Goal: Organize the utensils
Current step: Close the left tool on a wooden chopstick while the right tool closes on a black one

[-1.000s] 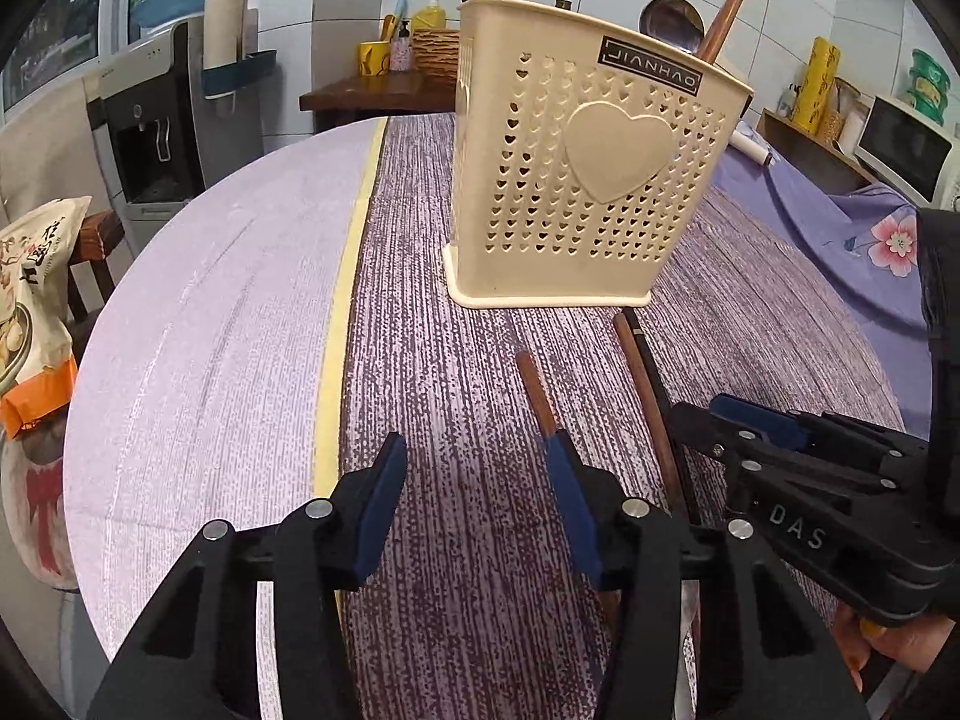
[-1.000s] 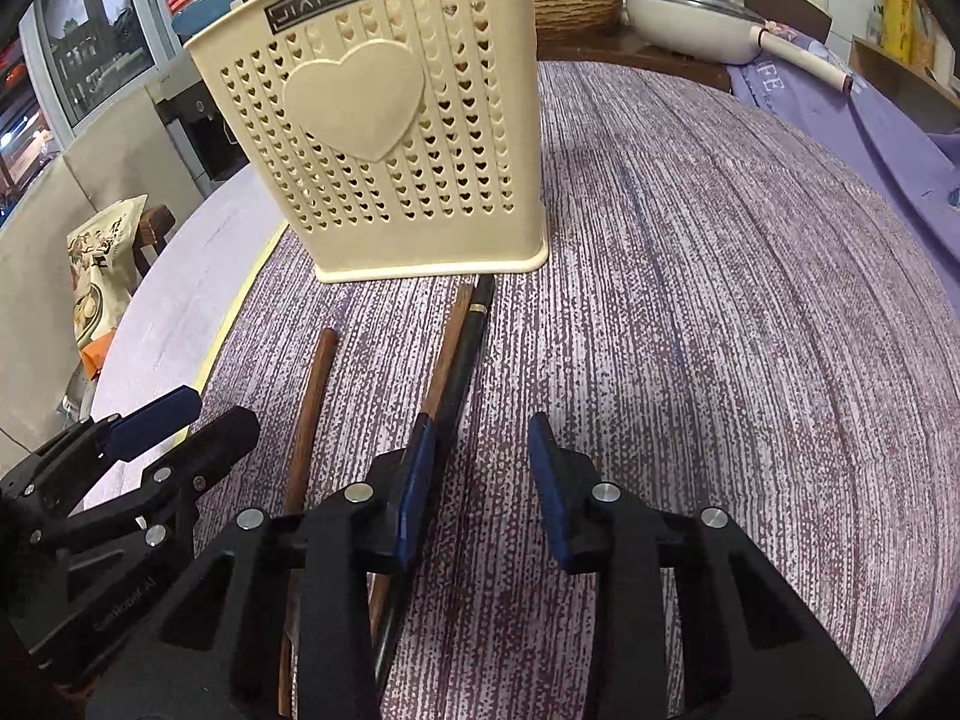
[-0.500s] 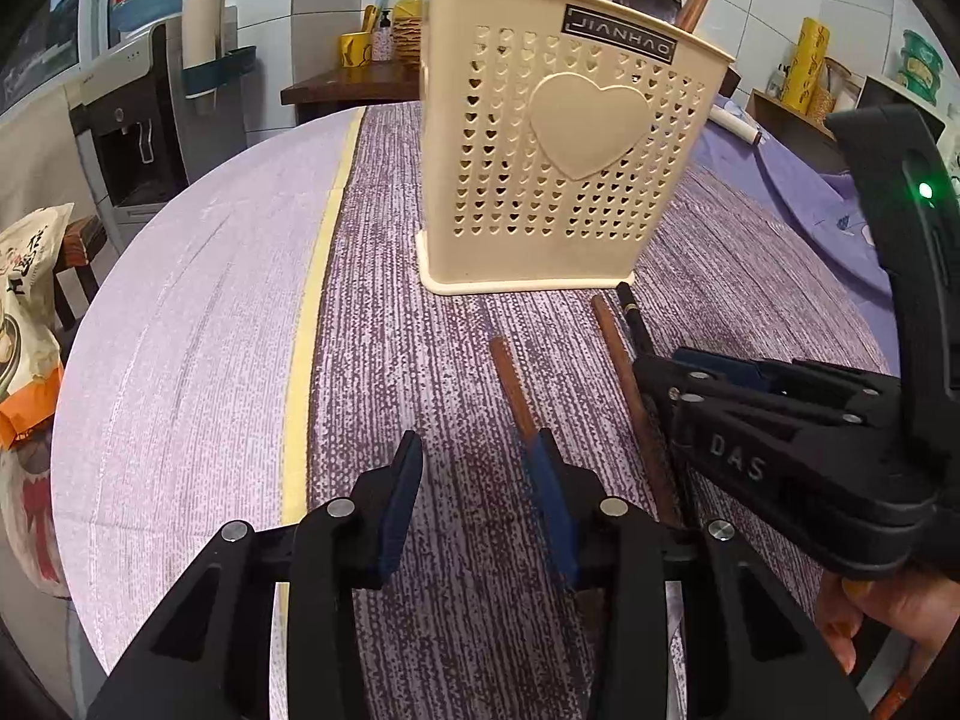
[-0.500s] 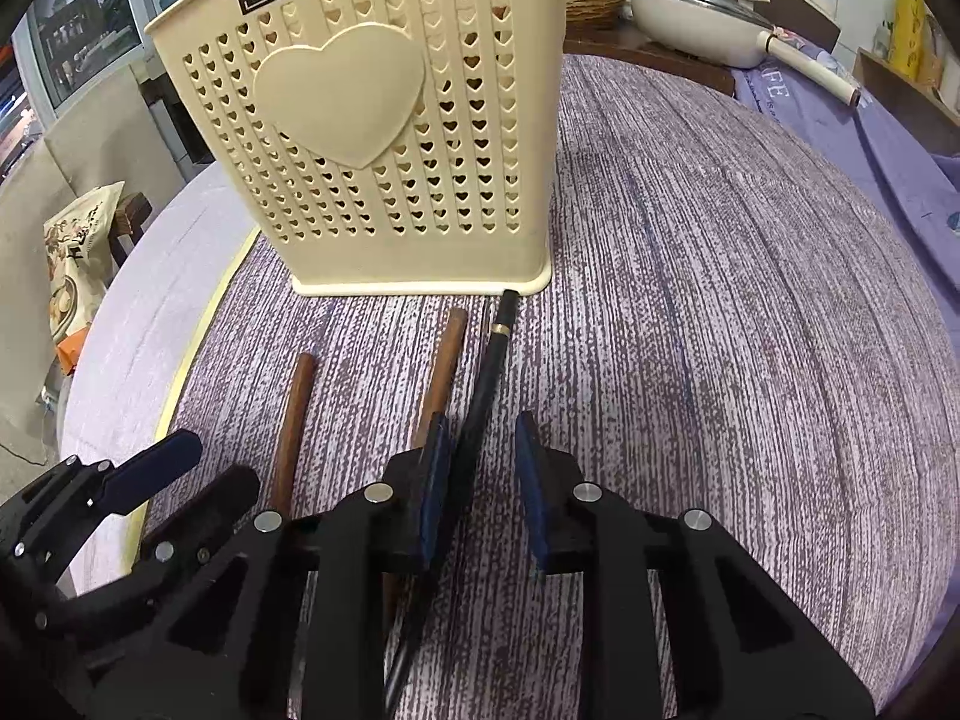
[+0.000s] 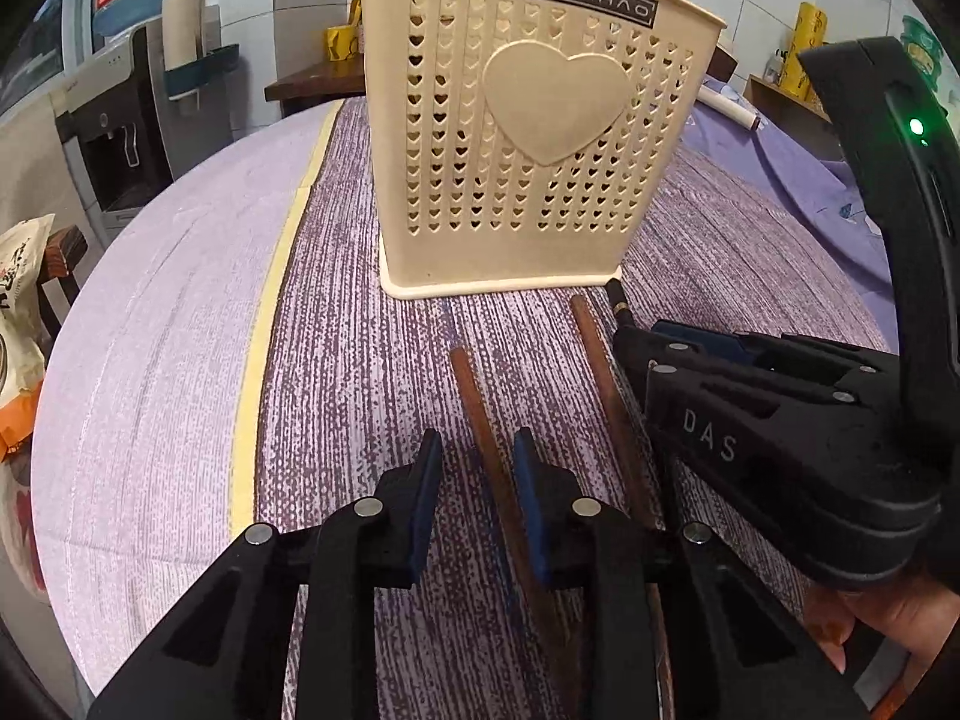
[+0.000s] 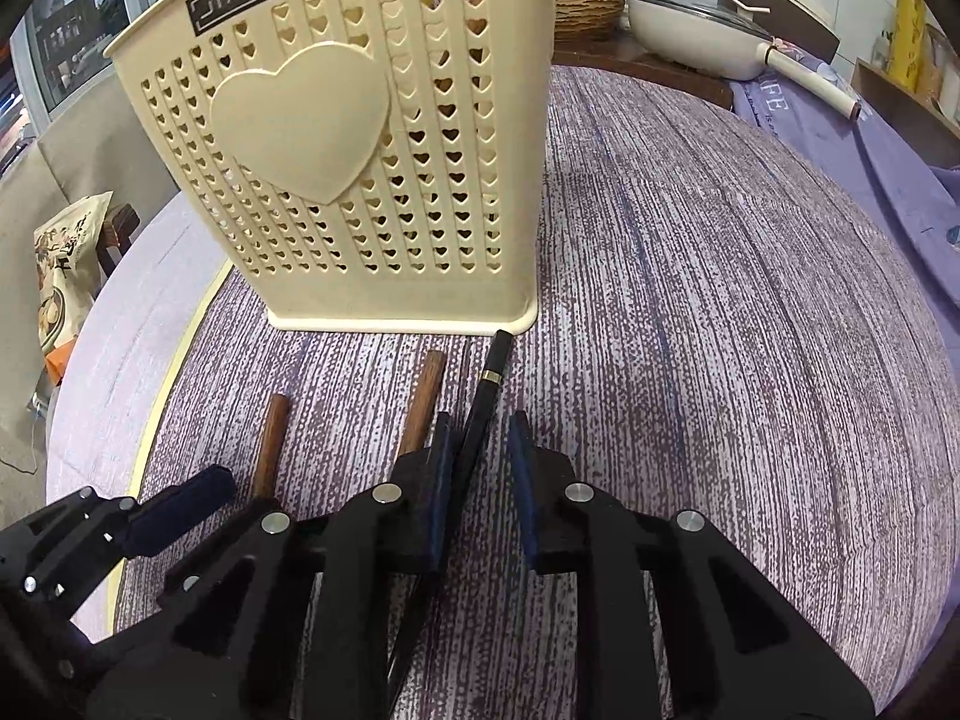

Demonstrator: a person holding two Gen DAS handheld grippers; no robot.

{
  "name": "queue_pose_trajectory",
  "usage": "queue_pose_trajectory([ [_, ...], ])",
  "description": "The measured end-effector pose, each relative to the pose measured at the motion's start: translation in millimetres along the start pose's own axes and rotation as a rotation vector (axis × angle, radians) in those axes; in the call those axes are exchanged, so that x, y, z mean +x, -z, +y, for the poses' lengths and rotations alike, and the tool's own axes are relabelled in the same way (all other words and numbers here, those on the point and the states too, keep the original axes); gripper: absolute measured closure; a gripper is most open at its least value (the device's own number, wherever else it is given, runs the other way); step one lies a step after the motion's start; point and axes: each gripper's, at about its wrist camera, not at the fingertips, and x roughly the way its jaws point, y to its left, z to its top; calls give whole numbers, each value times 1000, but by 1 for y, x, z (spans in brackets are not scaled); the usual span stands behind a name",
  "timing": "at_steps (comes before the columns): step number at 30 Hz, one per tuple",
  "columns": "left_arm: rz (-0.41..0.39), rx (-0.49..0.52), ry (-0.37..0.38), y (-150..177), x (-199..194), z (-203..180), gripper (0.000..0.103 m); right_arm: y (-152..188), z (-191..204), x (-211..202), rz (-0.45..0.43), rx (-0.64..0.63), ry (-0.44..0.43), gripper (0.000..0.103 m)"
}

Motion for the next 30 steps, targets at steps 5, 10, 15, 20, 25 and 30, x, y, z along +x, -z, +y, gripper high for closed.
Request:
queue_pose_trajectory([
  [5,-7,2,-20,-2,1,-1,83,-1,1,2,-5,-6,15,83],
  [10,-13,-1,-40,-8,6,2,91,-3,1,4,-8,8,19,83],
  [15,-14,3,-44,-9,7,0,93,-4,4,5,-11,-1,32,83],
  [20,-15,-2,-42,-10,8,0,93,-4,4,5,-12,-4,36,83],
  [25,-16,-9,-35,-11,9,1,93,-4,5,5,-15,-17,46,85],
  [30,-16,-10,-35,-11,9,2,93,-3,5,4,-18,-20,49,89],
])
